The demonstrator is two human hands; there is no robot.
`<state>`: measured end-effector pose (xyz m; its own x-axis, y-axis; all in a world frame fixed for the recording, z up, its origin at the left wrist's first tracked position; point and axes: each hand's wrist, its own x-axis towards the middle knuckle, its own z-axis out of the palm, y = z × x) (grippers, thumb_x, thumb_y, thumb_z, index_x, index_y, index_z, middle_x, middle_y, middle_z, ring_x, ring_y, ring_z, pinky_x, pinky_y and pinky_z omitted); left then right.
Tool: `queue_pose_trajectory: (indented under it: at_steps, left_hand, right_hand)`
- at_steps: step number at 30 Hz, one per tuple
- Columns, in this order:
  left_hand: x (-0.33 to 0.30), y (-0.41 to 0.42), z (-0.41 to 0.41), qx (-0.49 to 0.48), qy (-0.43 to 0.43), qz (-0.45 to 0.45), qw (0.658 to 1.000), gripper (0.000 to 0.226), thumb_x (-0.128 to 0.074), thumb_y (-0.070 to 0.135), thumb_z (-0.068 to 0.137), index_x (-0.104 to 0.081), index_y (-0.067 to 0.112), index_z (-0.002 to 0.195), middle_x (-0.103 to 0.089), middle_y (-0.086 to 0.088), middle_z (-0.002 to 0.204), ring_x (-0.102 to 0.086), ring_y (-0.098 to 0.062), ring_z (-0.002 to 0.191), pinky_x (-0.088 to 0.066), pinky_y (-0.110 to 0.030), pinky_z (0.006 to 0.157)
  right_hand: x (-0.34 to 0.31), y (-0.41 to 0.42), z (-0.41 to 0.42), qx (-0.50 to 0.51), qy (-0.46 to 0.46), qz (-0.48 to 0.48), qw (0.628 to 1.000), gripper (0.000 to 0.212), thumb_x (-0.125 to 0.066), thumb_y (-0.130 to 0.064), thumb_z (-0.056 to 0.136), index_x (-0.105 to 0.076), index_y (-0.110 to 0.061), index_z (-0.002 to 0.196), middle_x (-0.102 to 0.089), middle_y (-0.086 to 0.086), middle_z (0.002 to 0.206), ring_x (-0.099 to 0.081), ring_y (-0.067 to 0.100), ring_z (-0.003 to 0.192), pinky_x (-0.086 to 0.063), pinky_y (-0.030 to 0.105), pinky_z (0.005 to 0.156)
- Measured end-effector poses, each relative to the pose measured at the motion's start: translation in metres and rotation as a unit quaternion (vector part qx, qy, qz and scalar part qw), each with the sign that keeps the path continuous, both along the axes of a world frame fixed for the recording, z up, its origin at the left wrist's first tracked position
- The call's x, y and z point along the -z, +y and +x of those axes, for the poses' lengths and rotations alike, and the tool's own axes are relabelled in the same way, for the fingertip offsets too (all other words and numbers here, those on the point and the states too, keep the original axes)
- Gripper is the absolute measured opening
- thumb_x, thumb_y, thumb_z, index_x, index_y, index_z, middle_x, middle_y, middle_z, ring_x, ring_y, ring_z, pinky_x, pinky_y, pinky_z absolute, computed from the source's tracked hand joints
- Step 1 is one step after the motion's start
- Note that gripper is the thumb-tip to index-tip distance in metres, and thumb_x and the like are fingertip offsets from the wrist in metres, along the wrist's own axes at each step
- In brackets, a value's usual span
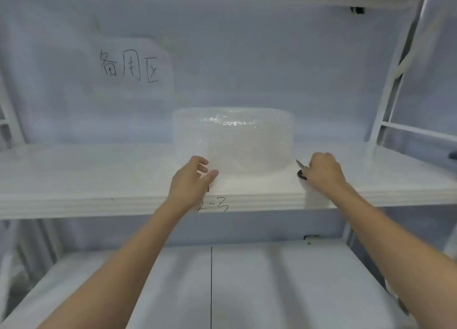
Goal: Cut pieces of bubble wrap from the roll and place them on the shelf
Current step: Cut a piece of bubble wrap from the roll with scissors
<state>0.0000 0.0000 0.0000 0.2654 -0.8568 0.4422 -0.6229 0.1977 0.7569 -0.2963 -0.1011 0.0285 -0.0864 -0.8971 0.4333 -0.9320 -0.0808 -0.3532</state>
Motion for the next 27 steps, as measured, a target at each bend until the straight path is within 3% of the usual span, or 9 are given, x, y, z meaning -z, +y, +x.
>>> queue_pose_trajectory:
  at_steps: [5,8,11,15,19,21,22,24,27]
  left_hand:
    - [-0.001,-0.006,-0.003,-0.011,0.025,0.033,0.999,0.025,-0.061,0.051,0.087,-0.057,0.034,0.106,-0.062,0.023,0.095,-0.059,0.007,0.082,-0.041,-0.033,0.081]
    - [-0.004,-0.011,-0.001,-0.001,0.038,0.035,0.999,0.017,-0.062,0.051,0.085,-0.06,0.036,0.09,-0.065,0.023,0.094,-0.064,-0.002,0.081,-0.045,-0.039,0.088]
    - [-0.003,-0.012,0.0,0.026,0.053,0.041,0.997,0.017,-0.064,0.05,0.08,-0.06,0.034,0.079,-0.067,0.023,0.086,-0.065,-0.011,0.064,-0.047,-0.043,0.089]
    - [-0.007,-0.008,0.001,0.087,0.106,0.036,0.99,0.018,-0.071,0.042,0.076,-0.061,0.028,0.075,-0.062,0.017,0.059,-0.053,-0.01,0.052,-0.047,-0.039,0.076]
    - [-0.013,0.003,0.002,0.145,0.13,0.043,0.98,0.014,-0.069,0.022,0.089,-0.058,0.017,0.081,-0.078,-0.001,0.088,-0.059,-0.005,0.067,-0.046,-0.025,0.067]
    - [-0.015,0.008,0.002,0.162,0.133,0.044,0.977,0.013,-0.068,0.019,0.091,-0.058,0.015,0.083,-0.078,0.0,0.088,-0.057,-0.009,0.065,-0.046,-0.018,0.061]
    - [-0.016,0.01,0.002,0.166,0.133,0.044,0.976,0.012,-0.067,0.018,0.091,-0.058,0.014,0.084,-0.078,-0.001,0.089,-0.055,-0.011,0.064,-0.046,-0.017,0.059]
    - [-0.016,0.013,0.001,0.17,0.132,0.041,0.976,0.011,-0.067,0.016,0.091,-0.058,0.012,0.085,-0.078,-0.002,0.089,-0.054,-0.013,0.063,-0.047,-0.017,0.058]
    - [-0.015,0.014,0.0,0.175,0.128,0.043,0.975,0.009,-0.067,0.016,0.092,-0.06,0.011,0.089,-0.079,-0.001,0.088,-0.055,-0.013,0.063,-0.048,-0.019,0.062]
  right_hand:
    - [-0.007,-0.005,-0.001,0.049,0.014,0.047,0.998,0.042,-0.064,-0.028,0.087,-0.042,-0.006,0.059,-0.048,0.009,0.062,-0.047,0.025,0.054,-0.031,0.027,0.044]
    - [-0.019,0.002,0.0,0.062,0.048,0.115,0.99,0.035,-0.07,-0.032,0.077,-0.049,-0.007,0.065,-0.054,0.008,0.065,-0.053,0.024,0.057,-0.037,0.026,0.048]
    - [-0.026,0.009,-0.001,0.059,0.064,0.158,0.984,0.034,-0.07,-0.035,0.077,-0.049,-0.009,0.071,-0.055,0.007,0.074,-0.056,0.027,0.07,-0.04,0.028,0.056]
    - [-0.034,0.019,-0.001,0.057,0.071,0.169,0.981,0.035,-0.069,-0.034,0.08,-0.048,-0.007,0.072,-0.053,0.007,0.073,-0.051,0.023,0.065,-0.037,0.028,0.053]
    - [-0.044,0.045,-0.011,0.051,-0.027,0.124,0.991,0.042,-0.069,-0.032,0.083,-0.047,-0.005,0.059,-0.053,0.003,0.043,-0.046,0.021,0.05,-0.031,0.028,0.046]
    - [-0.041,0.065,-0.021,0.01,-0.163,0.109,0.98,0.039,-0.067,-0.023,0.083,-0.052,0.002,0.057,-0.054,0.004,0.037,-0.049,0.023,0.049,-0.036,0.028,0.044]
    - [-0.036,0.075,-0.024,-0.028,-0.27,0.103,0.957,0.034,-0.066,-0.019,0.084,-0.059,0.008,0.063,-0.064,0.011,0.051,-0.057,0.024,0.053,-0.046,0.027,0.045]
    - [-0.024,0.099,-0.023,-0.116,-0.468,0.119,0.868,0.025,-0.064,-0.01,0.089,-0.069,0.013,0.081,-0.072,0.02,0.083,-0.07,0.019,0.062,-0.058,0.019,0.054]
    - [0.0,0.126,0.0,-0.232,-0.622,0.193,0.723,0.021,-0.058,-0.003,0.09,-0.071,0.01,0.079,-0.072,0.022,0.091,-0.072,0.019,0.062,-0.059,0.02,0.058]
